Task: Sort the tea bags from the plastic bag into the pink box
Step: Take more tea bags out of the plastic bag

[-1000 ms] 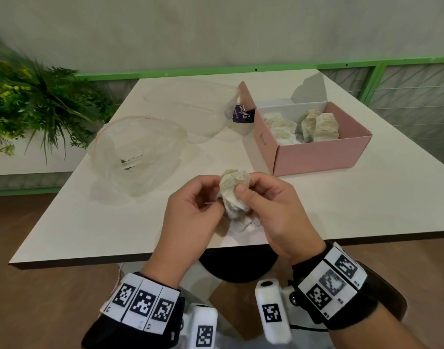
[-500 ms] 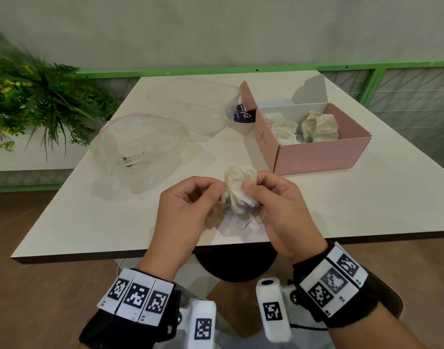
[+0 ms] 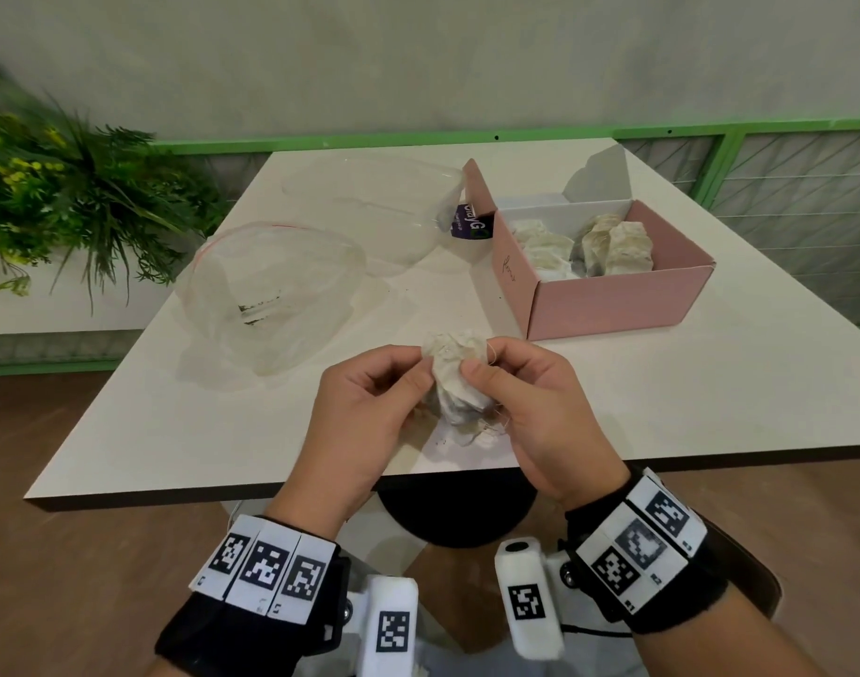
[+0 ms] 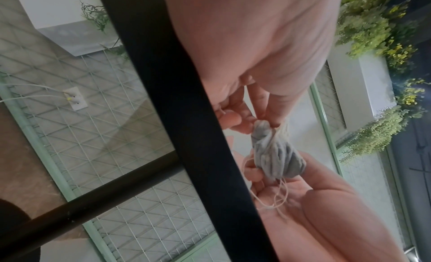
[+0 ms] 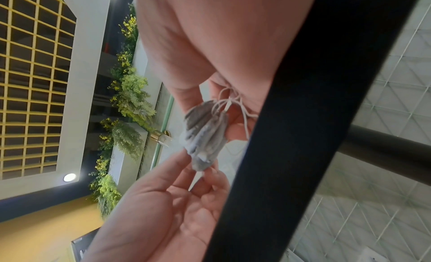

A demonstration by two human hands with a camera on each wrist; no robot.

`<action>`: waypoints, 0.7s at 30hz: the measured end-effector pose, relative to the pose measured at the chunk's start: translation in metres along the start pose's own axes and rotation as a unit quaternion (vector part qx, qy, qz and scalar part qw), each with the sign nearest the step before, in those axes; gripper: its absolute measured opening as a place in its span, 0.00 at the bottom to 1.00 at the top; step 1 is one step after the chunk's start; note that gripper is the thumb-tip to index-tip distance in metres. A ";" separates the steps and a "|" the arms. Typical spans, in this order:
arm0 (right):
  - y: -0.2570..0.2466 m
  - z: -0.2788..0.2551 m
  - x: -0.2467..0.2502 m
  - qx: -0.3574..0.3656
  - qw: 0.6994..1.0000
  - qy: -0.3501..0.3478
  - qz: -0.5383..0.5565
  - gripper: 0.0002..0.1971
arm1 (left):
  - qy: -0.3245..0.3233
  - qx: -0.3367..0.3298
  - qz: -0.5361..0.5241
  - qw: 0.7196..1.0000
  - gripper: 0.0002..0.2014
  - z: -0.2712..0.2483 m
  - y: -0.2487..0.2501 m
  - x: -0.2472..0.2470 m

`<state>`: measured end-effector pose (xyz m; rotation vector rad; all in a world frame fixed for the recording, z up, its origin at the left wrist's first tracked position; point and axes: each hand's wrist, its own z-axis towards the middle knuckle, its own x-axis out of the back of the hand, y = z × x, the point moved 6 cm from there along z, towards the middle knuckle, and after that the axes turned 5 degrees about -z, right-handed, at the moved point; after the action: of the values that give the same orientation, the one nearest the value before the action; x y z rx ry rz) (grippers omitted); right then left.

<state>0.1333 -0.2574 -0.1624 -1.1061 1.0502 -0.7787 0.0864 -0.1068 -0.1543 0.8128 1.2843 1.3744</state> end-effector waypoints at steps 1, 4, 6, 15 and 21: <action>0.000 0.000 0.000 -0.003 1.000 0.000 0.012 0.03 | 0.006 -0.001 -0.001 1.000 0.07 0.000 0.001 0.000; -0.001 0.000 0.001 -0.018 0.997 0.004 0.071 0.03 | 0.035 -0.001 -0.005 0.999 0.07 0.000 0.001 0.004; -0.004 0.000 0.004 -0.026 0.994 0.003 0.105 0.06 | 0.047 0.002 -0.001 0.999 0.07 0.001 -0.001 0.006; -0.002 0.001 -0.001 0.001 0.999 -0.026 0.044 0.10 | -0.002 -0.004 0.016 1.000 0.08 -0.001 0.003 -0.004; 0.000 0.003 0.003 0.004 0.999 0.010 0.031 0.07 | 0.002 -0.012 -0.006 1.000 0.08 -0.003 0.004 -0.003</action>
<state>0.1374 -0.2595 -0.1629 -1.0556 1.0911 -0.7453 0.0830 -0.1098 -0.1501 0.7847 1.2709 1.3795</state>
